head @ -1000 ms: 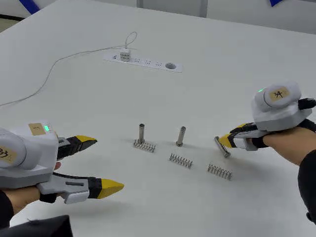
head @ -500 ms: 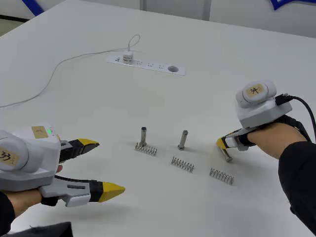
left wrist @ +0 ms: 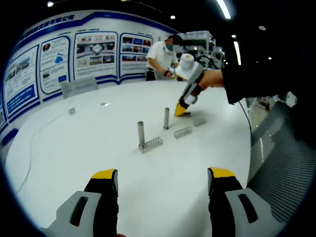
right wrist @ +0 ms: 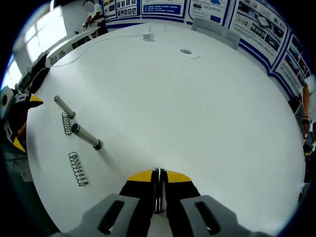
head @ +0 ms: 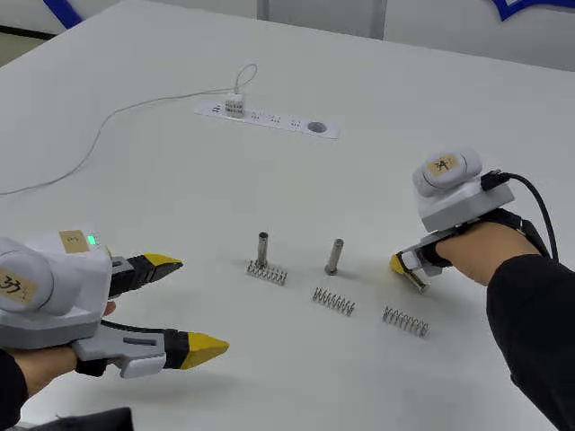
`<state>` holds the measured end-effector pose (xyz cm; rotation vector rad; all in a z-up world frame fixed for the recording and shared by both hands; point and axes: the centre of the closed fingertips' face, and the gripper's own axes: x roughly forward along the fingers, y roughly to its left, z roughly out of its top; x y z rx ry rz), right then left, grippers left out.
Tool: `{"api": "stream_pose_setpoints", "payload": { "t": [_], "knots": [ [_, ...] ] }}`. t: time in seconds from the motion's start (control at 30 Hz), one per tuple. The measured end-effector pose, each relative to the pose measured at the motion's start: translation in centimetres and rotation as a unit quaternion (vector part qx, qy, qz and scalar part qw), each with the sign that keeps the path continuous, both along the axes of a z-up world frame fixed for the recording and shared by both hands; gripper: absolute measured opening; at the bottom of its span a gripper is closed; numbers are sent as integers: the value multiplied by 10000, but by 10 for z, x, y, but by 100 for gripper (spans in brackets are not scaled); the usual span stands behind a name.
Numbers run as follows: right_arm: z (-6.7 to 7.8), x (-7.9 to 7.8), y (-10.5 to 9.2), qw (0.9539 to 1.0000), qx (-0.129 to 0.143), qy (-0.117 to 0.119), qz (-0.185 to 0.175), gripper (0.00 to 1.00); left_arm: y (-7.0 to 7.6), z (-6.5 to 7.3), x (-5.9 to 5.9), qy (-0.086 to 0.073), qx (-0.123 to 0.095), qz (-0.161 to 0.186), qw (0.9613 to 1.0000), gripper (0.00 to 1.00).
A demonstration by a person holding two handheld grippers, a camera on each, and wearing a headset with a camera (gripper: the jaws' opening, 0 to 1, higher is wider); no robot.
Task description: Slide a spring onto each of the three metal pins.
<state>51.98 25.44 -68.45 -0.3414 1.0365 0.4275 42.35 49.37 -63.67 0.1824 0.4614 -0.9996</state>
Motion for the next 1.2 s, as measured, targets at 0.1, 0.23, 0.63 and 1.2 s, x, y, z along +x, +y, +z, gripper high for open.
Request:
{"api": "stream_pose_setpoints", "payload": {
  "t": [0.1, 0.23, 0.63, 1.2],
  "knots": [
    [0, 0, 0, 9994, -292, -33, 208, 9, -1, 0, -1, -7, 10, -18, 10000, 75],
    [0, 2, -1, 9979, -533, -11, 369, 9, 0, 0, -1, -15, 23, -14, 10000, 75],
    [16, -6, -5, 9997, 37, -188, 163, 9, 0, 3, 1, -58, 21, 12, 10000, 74],
    [47, -25, -4, 9974, 371, -613, 97, 8, 0, 5, 1, -91, 28, 6, 10000, 73]
  ]
}}
